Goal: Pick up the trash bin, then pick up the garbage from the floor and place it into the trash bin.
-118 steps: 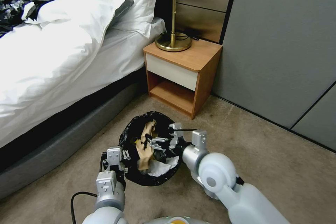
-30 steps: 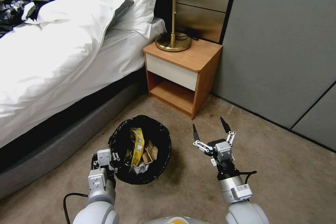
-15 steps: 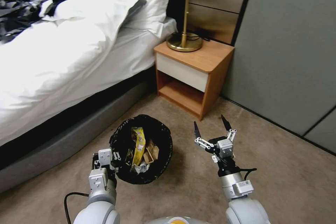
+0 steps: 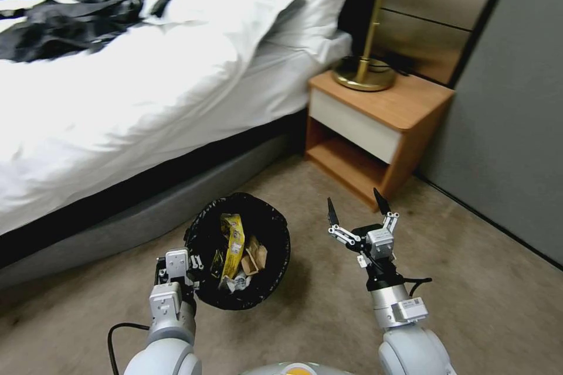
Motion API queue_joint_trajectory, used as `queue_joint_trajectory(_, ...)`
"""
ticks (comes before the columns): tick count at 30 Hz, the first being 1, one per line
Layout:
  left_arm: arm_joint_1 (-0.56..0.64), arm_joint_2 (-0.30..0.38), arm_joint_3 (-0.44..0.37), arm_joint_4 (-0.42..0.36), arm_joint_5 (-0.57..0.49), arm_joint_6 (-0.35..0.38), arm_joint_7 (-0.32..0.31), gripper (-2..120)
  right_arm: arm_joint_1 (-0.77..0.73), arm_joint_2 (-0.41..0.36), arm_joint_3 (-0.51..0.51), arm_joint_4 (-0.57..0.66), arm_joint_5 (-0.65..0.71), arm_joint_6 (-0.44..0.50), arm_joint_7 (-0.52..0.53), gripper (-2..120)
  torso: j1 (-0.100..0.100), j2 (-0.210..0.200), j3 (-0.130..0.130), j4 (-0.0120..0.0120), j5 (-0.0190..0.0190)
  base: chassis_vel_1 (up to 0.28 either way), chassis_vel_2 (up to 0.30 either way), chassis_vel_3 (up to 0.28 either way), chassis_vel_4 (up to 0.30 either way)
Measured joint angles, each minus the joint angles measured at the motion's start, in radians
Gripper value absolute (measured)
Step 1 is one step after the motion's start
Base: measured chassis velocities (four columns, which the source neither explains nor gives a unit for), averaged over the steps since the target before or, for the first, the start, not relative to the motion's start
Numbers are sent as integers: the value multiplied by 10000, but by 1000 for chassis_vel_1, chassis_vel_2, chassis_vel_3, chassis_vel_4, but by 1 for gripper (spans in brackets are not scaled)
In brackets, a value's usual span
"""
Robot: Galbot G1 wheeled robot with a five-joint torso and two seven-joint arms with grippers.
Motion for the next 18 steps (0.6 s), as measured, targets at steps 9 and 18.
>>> queue_joint_trajectory(9,-4,-10,23,0,16,11,9,0,83,-2,-13,30,3,-33,7,100,0,0,0,0,0,124,120,134,123)
queue_joint_trajectory(18,11,-11,23,-10,27,15,10,0,93,-3,-54,23,-5,-49,13,100,0,0,0,0,0,126,132,131,116)
